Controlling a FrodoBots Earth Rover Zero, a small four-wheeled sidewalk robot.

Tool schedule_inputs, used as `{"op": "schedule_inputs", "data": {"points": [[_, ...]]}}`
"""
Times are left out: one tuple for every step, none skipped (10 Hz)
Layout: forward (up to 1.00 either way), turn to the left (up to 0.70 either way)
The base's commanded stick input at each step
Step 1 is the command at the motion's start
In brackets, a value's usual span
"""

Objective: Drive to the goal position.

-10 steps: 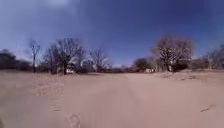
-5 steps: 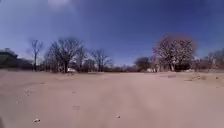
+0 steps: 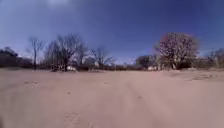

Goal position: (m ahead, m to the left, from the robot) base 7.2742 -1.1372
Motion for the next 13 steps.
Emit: {"op": "schedule_inputs", "data": {"points": [[1.00,0.00],[1.00,0.00],[1.00,0.00],[1.00,0.00],[1.00,0.00],[1.00,0.00],[1.00,0.00],[1.00,-0.27],[1.00,-0.27],[1.00,-0.27],[1.00,-0.27],[1.00,-0.08],[1.00,0.00]]}}
